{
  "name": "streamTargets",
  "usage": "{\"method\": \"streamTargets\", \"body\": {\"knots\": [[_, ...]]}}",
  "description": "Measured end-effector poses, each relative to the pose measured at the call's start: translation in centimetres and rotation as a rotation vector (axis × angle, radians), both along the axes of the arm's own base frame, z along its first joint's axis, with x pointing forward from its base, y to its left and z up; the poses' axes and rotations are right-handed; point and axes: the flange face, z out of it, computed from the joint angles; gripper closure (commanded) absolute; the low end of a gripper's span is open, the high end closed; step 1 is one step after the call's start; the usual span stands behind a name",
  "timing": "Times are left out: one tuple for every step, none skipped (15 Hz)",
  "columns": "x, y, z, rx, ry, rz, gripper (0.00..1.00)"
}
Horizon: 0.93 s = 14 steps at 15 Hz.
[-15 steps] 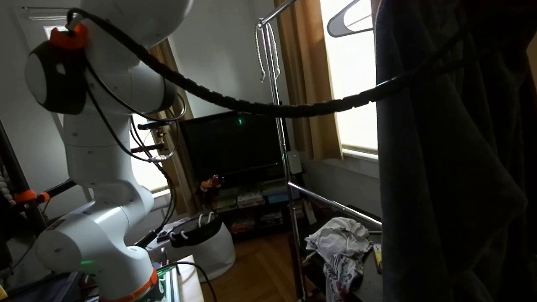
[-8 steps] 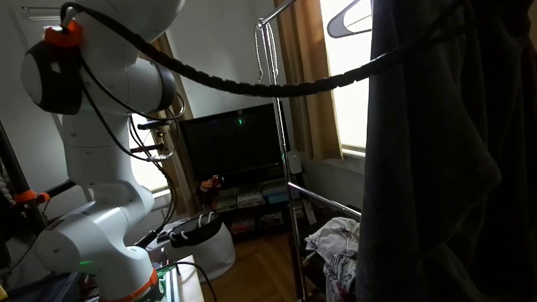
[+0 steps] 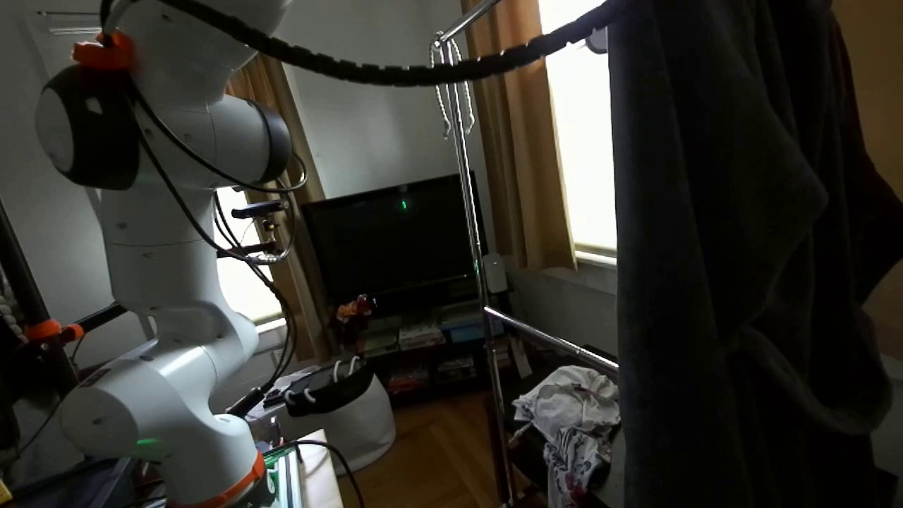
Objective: Remove the robe hanged on the left side of the top hanging rail and hang it on the right side of the top hanging rail of the clothes hanging rack
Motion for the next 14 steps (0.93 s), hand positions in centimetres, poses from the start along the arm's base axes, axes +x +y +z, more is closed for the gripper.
{"method": "streamTargets", "body": {"knots": [[0.3, 0.5, 0.6, -0.012, -0.011, 0.001, 0.98], [0.5, 1.0, 1.1, -0.024, -0.018, 0.001, 0.98], [0.9, 1.4, 1.4, -0.035, -0.023, 0.0, 0.98], [1.4, 1.8, 1.7, -0.046, -0.023, 0.001, 0.98], [1.9, 2.2, 1.9, -0.058, -0.021, -0.001, 0.98], [2.5, 2.6, 2.0, -0.072, -0.017, -0.002, 0.98], [3.2, 3.1, 2.1, -0.083, -0.012, -0.005, 0.98], [4.0, 3.5, 2.1, -0.095, -0.004, -0.008, 0.98], [4.7, 3.8, 1.9, -0.105, 0.003, -0.013, 0.98], [5.4, 4.1, 1.7, -0.111, 0.011, -0.016, 0.98], [6.0, 4.2, 1.5, -0.116, 0.018, -0.018, 0.98], [6.5, 4.2, 1.2, -0.121, 0.027, -0.021, 0.98], [6.9, 4.1, 0.9, -0.126, 0.036, -0.023, 0.98], [7.2, 4.0, 0.6, -0.13, 0.045, -0.027, 0.98]]}}
